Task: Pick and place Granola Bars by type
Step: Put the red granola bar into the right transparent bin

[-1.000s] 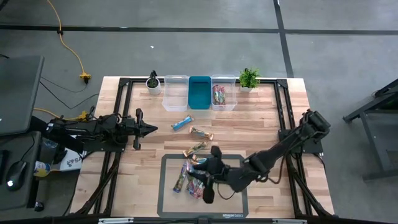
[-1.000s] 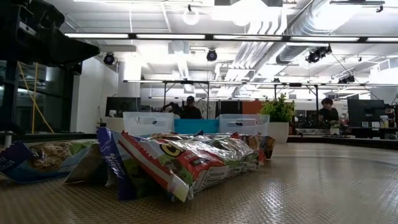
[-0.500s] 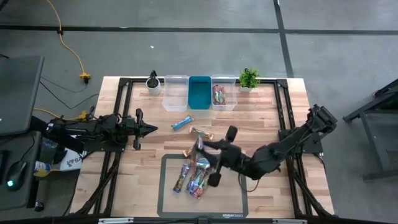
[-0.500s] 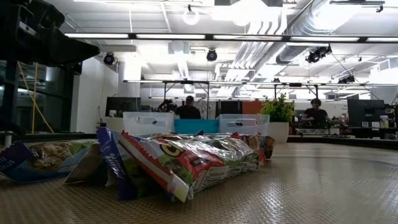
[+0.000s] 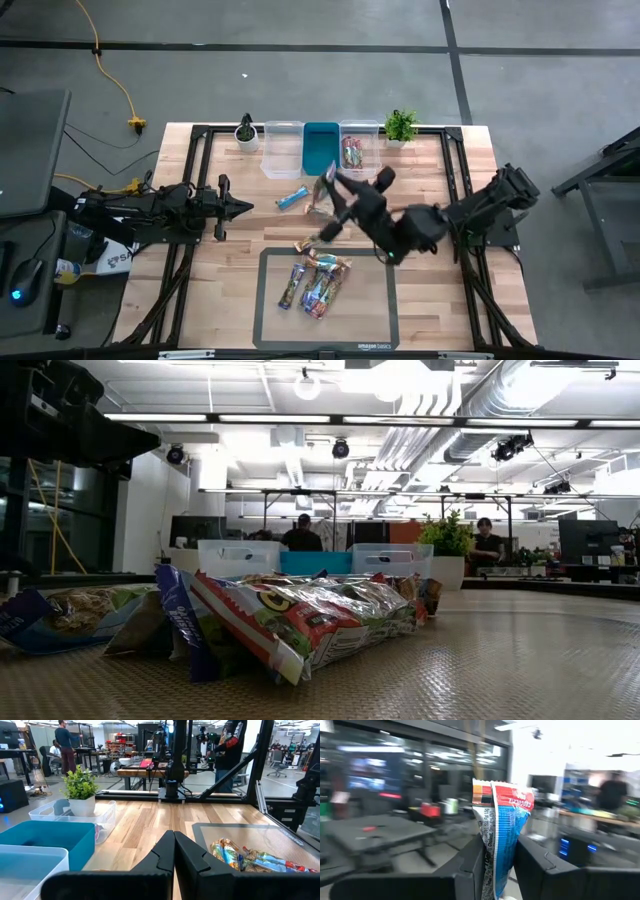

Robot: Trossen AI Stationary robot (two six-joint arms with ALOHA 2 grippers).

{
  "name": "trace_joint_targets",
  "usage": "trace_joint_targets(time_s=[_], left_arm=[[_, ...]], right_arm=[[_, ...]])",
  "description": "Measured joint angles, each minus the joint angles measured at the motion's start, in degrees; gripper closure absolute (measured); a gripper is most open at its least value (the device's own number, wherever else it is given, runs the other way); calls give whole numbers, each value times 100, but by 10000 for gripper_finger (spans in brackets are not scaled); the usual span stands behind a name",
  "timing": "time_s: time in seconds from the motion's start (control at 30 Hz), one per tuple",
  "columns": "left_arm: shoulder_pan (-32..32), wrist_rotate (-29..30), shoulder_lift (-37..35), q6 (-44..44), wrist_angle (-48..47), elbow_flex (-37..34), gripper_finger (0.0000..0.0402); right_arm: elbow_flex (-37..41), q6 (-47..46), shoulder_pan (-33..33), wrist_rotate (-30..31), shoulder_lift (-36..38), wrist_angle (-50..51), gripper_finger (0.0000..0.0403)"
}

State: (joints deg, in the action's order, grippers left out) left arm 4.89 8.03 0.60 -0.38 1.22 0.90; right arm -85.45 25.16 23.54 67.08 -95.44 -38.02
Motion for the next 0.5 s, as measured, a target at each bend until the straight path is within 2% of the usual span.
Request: trace_joint_targets(time_s=[0.2, 0.5], left_arm=[[-1, 0, 0, 0, -1, 1, 401], [-1, 0, 0, 1, 1, 0, 401]], right_arm=[[0, 88, -545, 873, 0, 0, 325], [0, 237, -1381, 1267, 0, 4, 325]])
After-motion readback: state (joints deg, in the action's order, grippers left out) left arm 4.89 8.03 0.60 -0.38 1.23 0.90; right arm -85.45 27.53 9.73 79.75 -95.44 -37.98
